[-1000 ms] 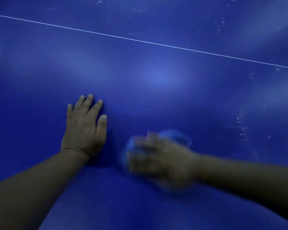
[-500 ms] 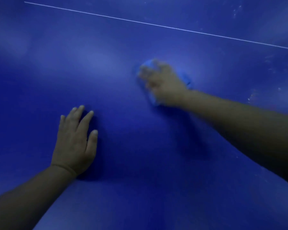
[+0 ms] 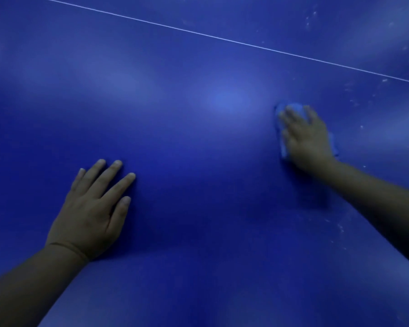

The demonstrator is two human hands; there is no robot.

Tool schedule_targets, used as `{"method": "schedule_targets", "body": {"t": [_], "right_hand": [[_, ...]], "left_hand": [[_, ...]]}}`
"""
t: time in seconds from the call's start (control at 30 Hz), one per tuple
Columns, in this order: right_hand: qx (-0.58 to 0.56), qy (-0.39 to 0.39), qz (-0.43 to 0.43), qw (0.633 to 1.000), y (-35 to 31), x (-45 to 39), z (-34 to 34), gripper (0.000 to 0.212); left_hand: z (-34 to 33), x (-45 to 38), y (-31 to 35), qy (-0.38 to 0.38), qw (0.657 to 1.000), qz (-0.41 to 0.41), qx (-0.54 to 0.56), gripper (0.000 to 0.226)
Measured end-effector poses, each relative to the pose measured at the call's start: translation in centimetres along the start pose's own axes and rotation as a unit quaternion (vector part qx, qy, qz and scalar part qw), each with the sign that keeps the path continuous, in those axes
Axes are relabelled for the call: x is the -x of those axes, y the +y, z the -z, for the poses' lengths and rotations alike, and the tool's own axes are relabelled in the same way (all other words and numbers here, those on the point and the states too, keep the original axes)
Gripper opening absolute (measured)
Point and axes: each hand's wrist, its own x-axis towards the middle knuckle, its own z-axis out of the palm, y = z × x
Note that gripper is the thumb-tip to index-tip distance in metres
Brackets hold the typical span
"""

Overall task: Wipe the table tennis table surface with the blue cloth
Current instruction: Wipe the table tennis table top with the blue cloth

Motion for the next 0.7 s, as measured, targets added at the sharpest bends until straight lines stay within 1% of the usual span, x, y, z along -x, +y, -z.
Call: {"method": "schedule_targets", "body": {"t": [0.03, 0.07, 0.1, 0.13, 0.17, 0.2, 0.23, 0.27, 0.3, 0.33, 0.37, 0.4, 0.43, 0.47, 0.5, 0.53, 0.6, 0.63, 0.67, 0.7], "right_hand": [[-0.030, 0.013, 0.067, 0.997, -3.3, 1.8, 0.9, 0.036], [-0.066, -0.004, 0.169, 0.983, -6.0, 3.9, 2.1, 0.038], [-0.101, -0.043, 0.267, 0.957, -7.6, 5.8, 3.4, 0.042], [-0.134, -0.068, 0.334, 0.931, -8.0, 6.6, 4.1, 0.045], [-0.129, -0.079, 0.374, 0.915, -7.5, 6.1, 4.0, 0.046], [-0.107, -0.069, 0.379, 0.917, -6.0, 4.7, 3.1, 0.045], [-0.067, -0.064, 0.330, 0.939, -3.8, 2.8, 1.5, 0.044], [-0.046, -0.085, 0.233, 0.968, -1.2, 0.6, -0.4, 0.046], [-0.019, -0.117, 0.119, 0.986, 1.1, -1.4, -1.2, 0.053], [-0.001, -0.133, 0.027, 0.991, 2.6, -3.1, -1.9, 0.060], [0.010, -0.164, -0.017, 0.986, 2.7, -4.5, -2.1, 0.064], [0.004, -0.162, -0.026, 0.986, 1.6, -5.7, -2.2, 0.061], [-0.006, -0.162, -0.019, 0.987, -0.5, -6.9, -2.3, 0.053], [-0.008, -0.117, 0.017, 0.993, -3.0, -8.2, -2.4, 0.044], [-0.011, -0.048, 0.041, 0.998, -5.6, -10.0, -2.5, 0.039], [-0.032, -0.004, 0.047, 0.998, -8.3, -12.0, -1.8, 0.041], [-0.106, -0.045, -0.001, 0.993, -12.2, -15.8, -0.7, 0.049], [-0.133, -0.065, -0.030, 0.989, -12.8, -17.3, -0.6, 0.051], [-0.139, -0.083, -0.048, 0.986, -12.5, -18.4, -1.0, 0.052], [-0.121, -0.108, -0.049, 0.986, -11.4, -19.0, -1.5, 0.056]], "left_hand": [[0.0, 0.1, 0.0, -0.002, 1.000, 0.000, -0.001, 0.053], [0.0, 0.1, 0.1, -0.003, 1.000, 0.002, -0.001, 0.053], [0.0, 0.1, 0.1, -0.003, 1.000, 0.004, -0.003, 0.053], [0.0, 0.1, 0.1, -0.004, 1.000, 0.003, -0.005, 0.053], [0.0, 0.1, 0.1, -0.005, 1.000, 0.001, -0.007, 0.053], [-0.1, 0.0, 0.0, -0.005, 1.000, 0.001, -0.010, 0.054], [-0.1, 0.0, -0.1, -0.006, 1.000, 0.003, -0.012, 0.055], [-0.2, 0.1, -0.1, -0.009, 1.000, 0.005, -0.013, 0.057], [-0.2, 0.1, 0.0, -0.011, 1.000, 0.006, -0.014, 0.058], [-0.2, 0.0, 0.1, -0.013, 1.000, 0.008, -0.014, 0.059], [-0.1, -0.1, 0.1, -0.015, 1.000, 0.008, -0.015, 0.059], [-0.1, -0.1, 0.1, -0.018, 1.000, 0.006, -0.018, 0.058], [-0.1, 0.0, 0.0, -0.022, 1.000, 0.006, -0.019, 0.058], [-0.1, 0.0, -0.1, -0.023, 1.000, 0.009, -0.018, 0.058], [-0.1, -0.1, -0.1, -0.023, 1.000, 0.011, -0.017, 0.058], [-0.1, 0.0, -0.1, -0.020, 1.000, 0.011, -0.017, 0.058], [-0.2, 0.0, -0.1, -0.011, 1.000, 0.008, -0.014, 0.058], [-0.2, 0.0, -0.1, -0.007, 1.000, 0.006, -0.013, 0.058], [-0.3, -0.1, -0.1, -0.005, 1.000, 0.006, -0.013, 0.057], [-0.3, -0.1, -0.1, -0.005, 1.000, 0.007, -0.013, 0.057]]}}
